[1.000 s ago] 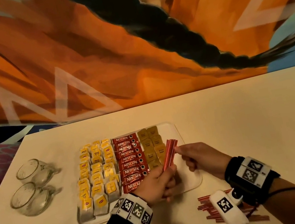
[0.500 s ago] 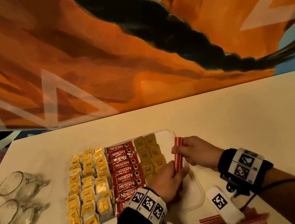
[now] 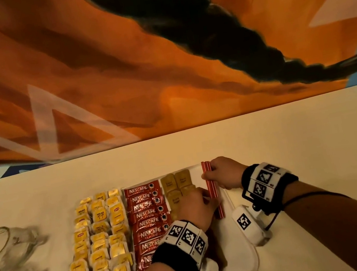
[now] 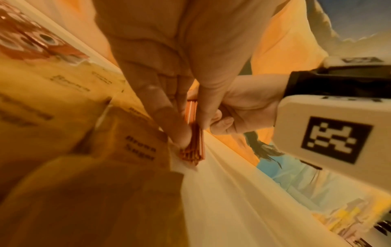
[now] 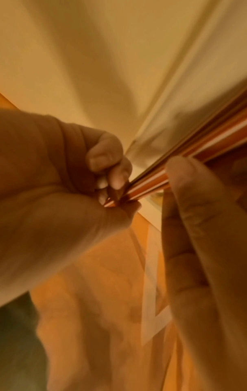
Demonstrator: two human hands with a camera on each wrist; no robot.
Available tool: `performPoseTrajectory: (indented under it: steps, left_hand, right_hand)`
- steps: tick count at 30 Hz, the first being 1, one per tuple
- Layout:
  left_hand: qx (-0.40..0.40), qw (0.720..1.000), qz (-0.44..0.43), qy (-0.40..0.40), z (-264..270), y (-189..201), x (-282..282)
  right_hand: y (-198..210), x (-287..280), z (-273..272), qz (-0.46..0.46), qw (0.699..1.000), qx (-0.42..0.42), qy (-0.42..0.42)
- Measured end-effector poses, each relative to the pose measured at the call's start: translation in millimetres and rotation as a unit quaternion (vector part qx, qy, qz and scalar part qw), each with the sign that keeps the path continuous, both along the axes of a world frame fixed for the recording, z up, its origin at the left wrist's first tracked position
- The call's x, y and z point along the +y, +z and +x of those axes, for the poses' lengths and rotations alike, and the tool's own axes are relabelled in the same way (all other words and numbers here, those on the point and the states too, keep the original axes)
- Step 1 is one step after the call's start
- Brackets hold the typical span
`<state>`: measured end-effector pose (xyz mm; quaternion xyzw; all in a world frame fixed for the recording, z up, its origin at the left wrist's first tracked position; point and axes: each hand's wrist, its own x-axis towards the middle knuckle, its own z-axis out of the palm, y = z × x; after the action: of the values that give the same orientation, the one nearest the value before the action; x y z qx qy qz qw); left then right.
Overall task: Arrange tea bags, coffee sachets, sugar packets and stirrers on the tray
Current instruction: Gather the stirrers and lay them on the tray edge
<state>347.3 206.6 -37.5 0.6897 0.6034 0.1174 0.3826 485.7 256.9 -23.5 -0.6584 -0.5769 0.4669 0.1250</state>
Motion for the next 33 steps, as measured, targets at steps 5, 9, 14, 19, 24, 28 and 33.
performPoseTrajectory:
  steps: [5,9,14,19,24,28,33]
  left_hand:
    - [0.005,1.000,0.011,0.010,1,-2,8]
    - [0.024,0.999,0.028,0.011,-4,0,9]
    - [0.076,0.996,0.051,-0.014,-11,4,10]
    - [0.094,0.993,0.055,-0.046,-10,11,4]
    - [0.154,0.984,0.035,-0.084,-14,14,-1]
    - [0.178,0.977,0.018,-0.114,-15,8,-3]
    - [0.176,0.978,0.017,-0.115,-13,7,-2]
  right_hand:
    - [-7,8,-6,-0.017,0.998,-0.051,-0.027]
    - [-7,6,-5,-0.005,0.996,-0.076,-0.044]
    - [-8,-5,1,0.075,0.992,-0.074,-0.063]
    - [-15,-13,3,0.086,0.992,-0.091,-0.021]
    - [-1,-33,18,0.098,0.991,-0.079,0.039]
    - [-6,-56,30,0.073,0.957,-0.229,0.160]
    - [-11,-59,32,0.066,0.950,-0.259,0.164]
